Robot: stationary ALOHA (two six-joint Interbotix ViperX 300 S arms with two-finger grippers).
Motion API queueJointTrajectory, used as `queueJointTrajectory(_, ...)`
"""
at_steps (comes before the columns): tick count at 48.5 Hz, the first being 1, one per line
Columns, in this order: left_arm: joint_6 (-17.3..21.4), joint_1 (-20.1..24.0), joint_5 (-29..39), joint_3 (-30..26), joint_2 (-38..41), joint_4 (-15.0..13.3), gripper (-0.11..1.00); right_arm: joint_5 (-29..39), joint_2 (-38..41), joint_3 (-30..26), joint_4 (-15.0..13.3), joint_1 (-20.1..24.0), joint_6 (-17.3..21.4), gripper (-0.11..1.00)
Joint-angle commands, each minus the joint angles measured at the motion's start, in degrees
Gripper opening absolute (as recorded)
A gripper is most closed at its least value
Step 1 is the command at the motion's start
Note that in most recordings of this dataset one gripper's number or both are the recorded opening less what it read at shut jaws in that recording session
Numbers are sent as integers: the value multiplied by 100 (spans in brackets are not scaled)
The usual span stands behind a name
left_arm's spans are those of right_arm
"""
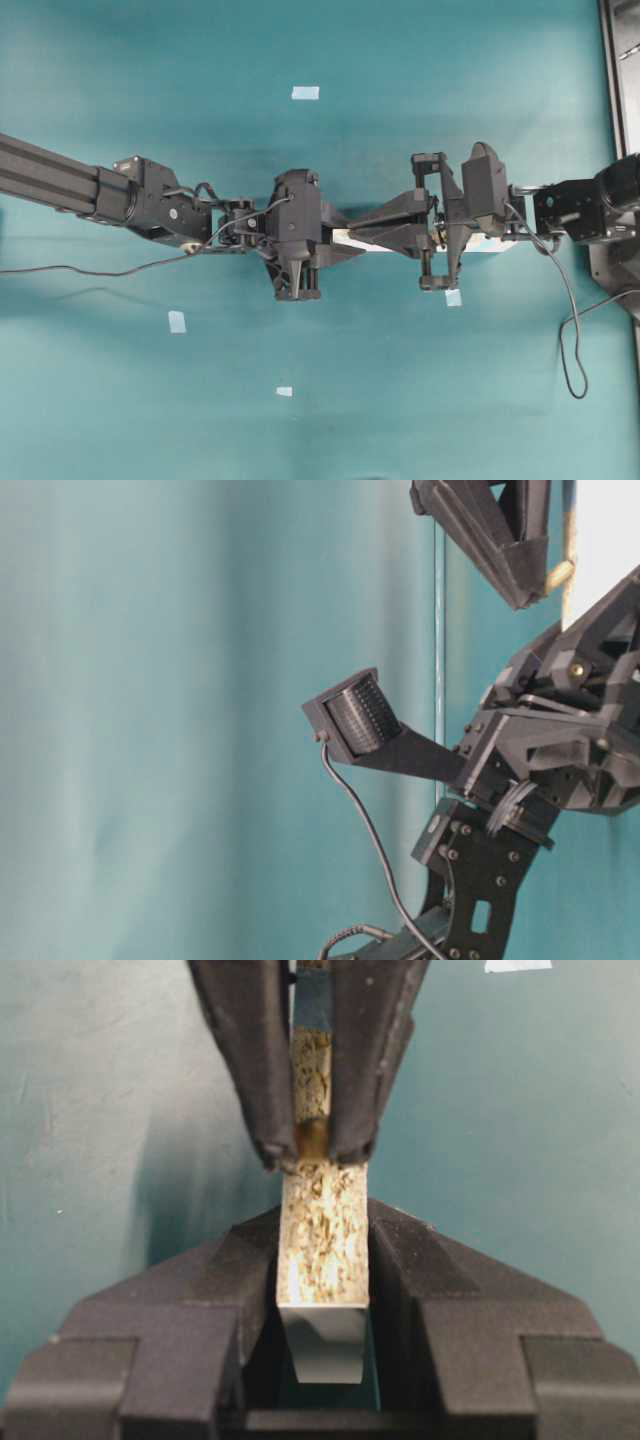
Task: Move the wooden board into place and insert the rod into its hole.
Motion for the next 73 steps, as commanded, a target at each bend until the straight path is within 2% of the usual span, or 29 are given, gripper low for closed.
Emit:
queueJointTrajectory(1,18,-26,-9,-9,-211,9,22,62,-62,18,79,-26,-18,10)
queueJointTrajectory(8,18,-26,-9,-9,-211,9,22,62,-62,53,176,-26,-18,10)
queueJointTrajectory(30,18,-26,0,-18,-211,18,22,149,-387,316,141,-26,-18,10)
queueJointTrajectory(37,9,-18,-9,-44,-211,18,22,738,-606,343,18,35,-18,10)
queueJointTrajectory(49,9,18,0,-62,-211,9,22,1670,-729,79,-211,176,-18,10)
queueJointTrajectory(73,18,18,26,-35,-211,18,22,2101,-738,70,-229,185,44,10)
